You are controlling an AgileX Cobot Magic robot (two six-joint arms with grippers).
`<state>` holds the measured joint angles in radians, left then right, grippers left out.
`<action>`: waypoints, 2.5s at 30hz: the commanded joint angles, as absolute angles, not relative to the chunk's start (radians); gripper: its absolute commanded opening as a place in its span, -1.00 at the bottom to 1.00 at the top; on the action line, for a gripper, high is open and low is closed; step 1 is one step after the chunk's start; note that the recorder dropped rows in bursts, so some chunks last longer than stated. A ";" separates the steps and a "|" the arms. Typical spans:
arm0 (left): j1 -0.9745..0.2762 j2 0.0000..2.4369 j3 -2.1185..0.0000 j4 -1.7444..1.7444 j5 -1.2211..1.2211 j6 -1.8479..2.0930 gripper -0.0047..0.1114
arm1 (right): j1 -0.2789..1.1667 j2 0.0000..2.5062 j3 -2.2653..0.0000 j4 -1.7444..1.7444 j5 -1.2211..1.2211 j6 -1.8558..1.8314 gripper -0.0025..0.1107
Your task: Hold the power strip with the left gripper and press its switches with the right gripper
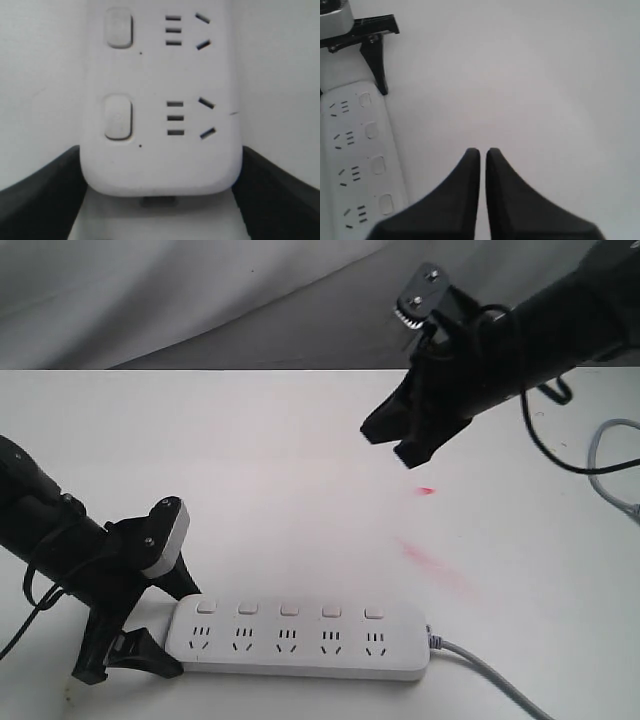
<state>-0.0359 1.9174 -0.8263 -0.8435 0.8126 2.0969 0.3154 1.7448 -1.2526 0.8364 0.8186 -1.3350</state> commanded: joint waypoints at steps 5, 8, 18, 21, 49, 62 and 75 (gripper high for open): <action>-0.039 1.920 -0.818 -0.812 0.762 2.095 0.16 | 0.427 1.838 -1.259 0.950 0.761 -1.384 0.07; -0.039 1.920 -0.818 -0.812 0.762 2.095 0.16 | 0.458 1.864 -1.259 0.950 0.726 -1.386 0.24; -0.039 1.920 -0.818 -0.812 0.762 2.095 0.16 | 0.562 1.965 -1.259 0.977 0.603 -1.437 0.24; -0.039 1.920 -0.818 -0.812 0.762 2.095 0.16 | 0.581 1.993 -1.259 1.052 0.594 -1.516 0.24; -0.039 1.920 -0.818 -0.812 0.756 2.095 0.16 | 0.679 2.171 -1.374 1.147 0.641 -1.651 0.20; -0.039 1.920 -0.818 -0.812 0.756 2.095 0.16 | 0.679 2.168 -1.374 1.149 0.621 -1.651 0.20; -0.039 1.920 -0.818 -0.812 0.756 2.095 0.16 | 0.686 2.194 -1.374 1.147 0.597 -1.649 0.20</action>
<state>-0.0359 1.9174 -0.8263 -0.8435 0.8108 2.0969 0.6789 2.1535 -1.3707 1.1541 0.5964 -1.6488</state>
